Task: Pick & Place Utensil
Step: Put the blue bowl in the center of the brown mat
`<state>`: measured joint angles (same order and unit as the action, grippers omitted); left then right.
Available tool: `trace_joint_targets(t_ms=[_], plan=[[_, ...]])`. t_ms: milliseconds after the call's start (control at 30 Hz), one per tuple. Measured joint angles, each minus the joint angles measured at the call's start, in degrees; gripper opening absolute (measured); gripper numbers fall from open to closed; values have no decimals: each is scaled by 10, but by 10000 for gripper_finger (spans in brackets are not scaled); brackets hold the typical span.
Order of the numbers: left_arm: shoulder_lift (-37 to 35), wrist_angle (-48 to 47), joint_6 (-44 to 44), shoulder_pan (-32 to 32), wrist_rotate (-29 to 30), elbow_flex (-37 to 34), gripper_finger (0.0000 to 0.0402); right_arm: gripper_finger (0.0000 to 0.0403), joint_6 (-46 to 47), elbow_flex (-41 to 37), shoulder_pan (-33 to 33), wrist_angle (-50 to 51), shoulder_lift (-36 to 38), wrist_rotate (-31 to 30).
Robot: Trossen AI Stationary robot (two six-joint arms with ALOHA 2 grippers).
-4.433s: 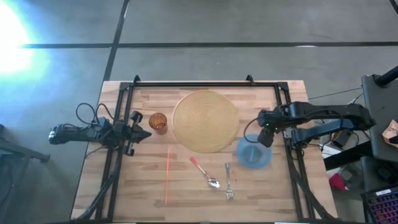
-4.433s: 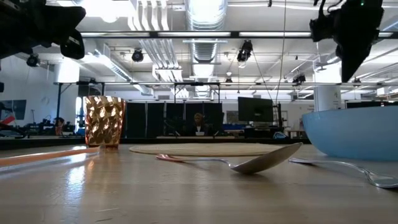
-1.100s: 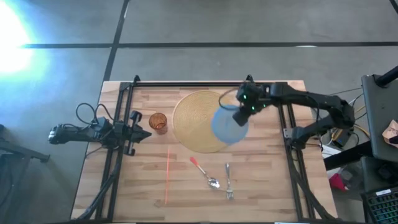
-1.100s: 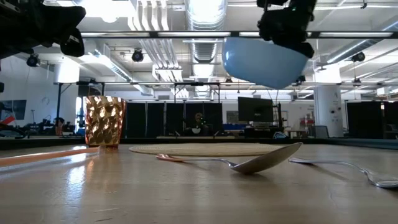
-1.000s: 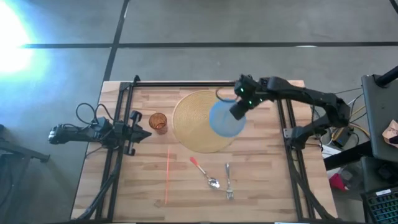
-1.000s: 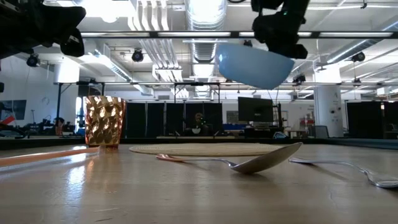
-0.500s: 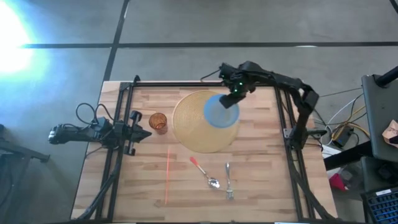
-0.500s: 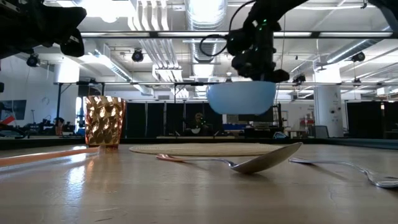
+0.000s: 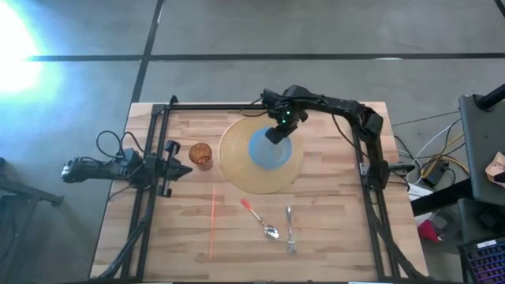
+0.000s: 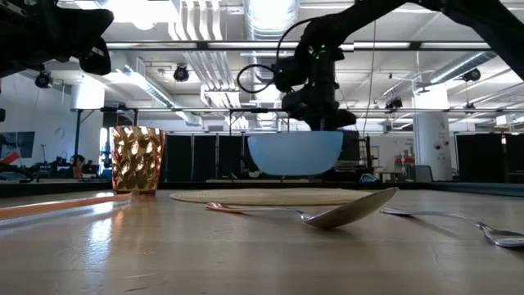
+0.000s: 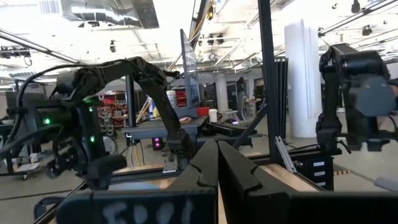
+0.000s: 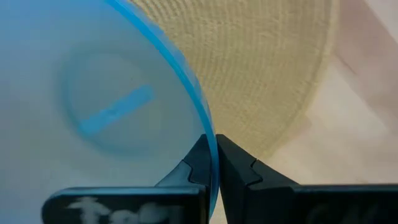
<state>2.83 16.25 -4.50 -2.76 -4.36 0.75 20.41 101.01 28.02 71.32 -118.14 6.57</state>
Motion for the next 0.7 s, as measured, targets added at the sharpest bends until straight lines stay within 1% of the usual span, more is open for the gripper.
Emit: trace_joint_targets(t_ms=[200,500,700], plan=[[0,0,0,0,0,0,3,13,-28,0,-25,-30,-28,1],[0,3,-25,0,15,1,3,13,-51,-1,-51,-95,-36,24],[0,11,-42,0,15,1,3,13,-48,-2,-51,-94,-37,24]])
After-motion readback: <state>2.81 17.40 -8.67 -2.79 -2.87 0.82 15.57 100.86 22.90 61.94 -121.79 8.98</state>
